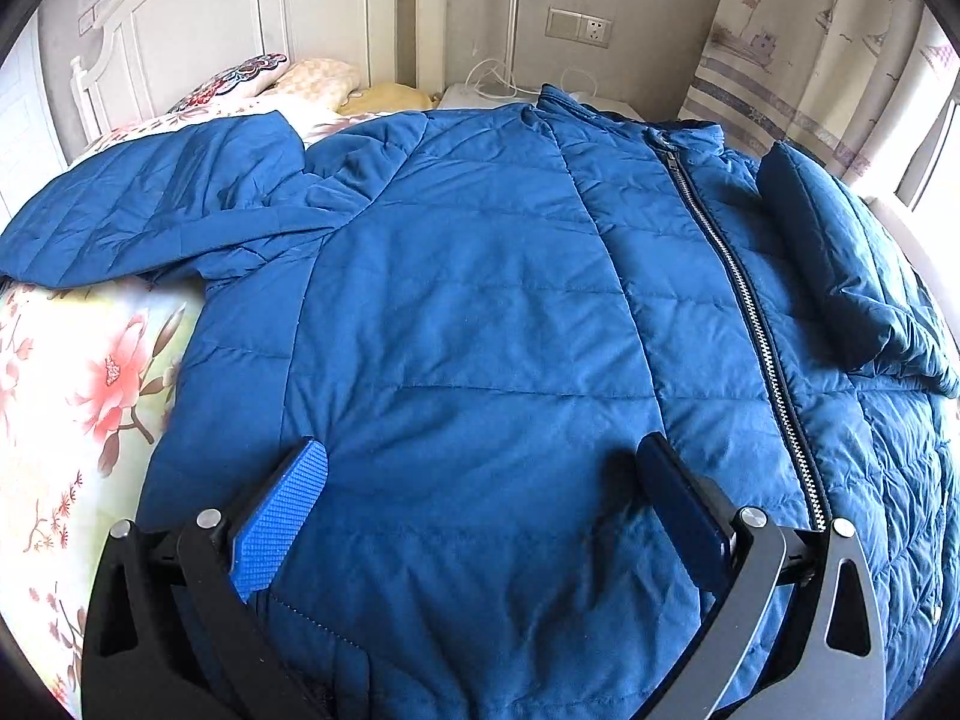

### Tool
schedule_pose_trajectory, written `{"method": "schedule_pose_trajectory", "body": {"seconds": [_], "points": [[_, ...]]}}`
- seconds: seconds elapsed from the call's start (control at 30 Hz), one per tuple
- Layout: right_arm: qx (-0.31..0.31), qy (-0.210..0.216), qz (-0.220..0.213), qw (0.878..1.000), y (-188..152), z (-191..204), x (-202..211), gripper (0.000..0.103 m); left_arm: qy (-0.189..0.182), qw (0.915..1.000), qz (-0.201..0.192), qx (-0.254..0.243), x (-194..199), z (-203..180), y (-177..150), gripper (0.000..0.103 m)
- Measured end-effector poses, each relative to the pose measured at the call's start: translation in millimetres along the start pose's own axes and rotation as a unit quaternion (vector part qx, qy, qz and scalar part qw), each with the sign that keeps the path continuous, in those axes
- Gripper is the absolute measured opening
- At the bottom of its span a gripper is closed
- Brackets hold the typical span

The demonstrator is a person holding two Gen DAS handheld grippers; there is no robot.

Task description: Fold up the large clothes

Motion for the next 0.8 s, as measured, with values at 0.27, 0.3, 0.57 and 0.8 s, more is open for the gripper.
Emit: {"method": "schedule_pose_trajectory", "body": {"seconds": [0.27,0.3,0.57,0.8], "points": [[-0.122,0.024,0.048,0.991,15.2,-48.9,-42.0,0.048,-0.002,1.0000,-0.002,0.001,0.9,-0.2,0.5,0.099],[-0.119,0.023,0.029,0.992,23.7,-44.2,-41.5,0.025,-0.002,1.0000,-0.002,0.001,0.9,-0.1,0.3,0.099],[0.202,0.074,-0.087,0.973,12.0,189.1,-18.0,0.019,-0.014,0.9993,-0.027,0.023,9.8,4.7,5.7,0.099],[0.333,0.260,0.046,0.905,-77.8,355.0,-60.9,0.069,-0.033,0.9975,-0.054,0.031,21.1,4.8,9.0,0.099]]}}
Point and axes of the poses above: each gripper's, at about its wrist camera, not at the fingertips, and x roughly against the way its jaws point, z to its left, y to its top, the point moved 10 cm from there along -x, roughly the way its jaws point, and after that the axes turned 4 degrees about y, right-handed, at the moved point
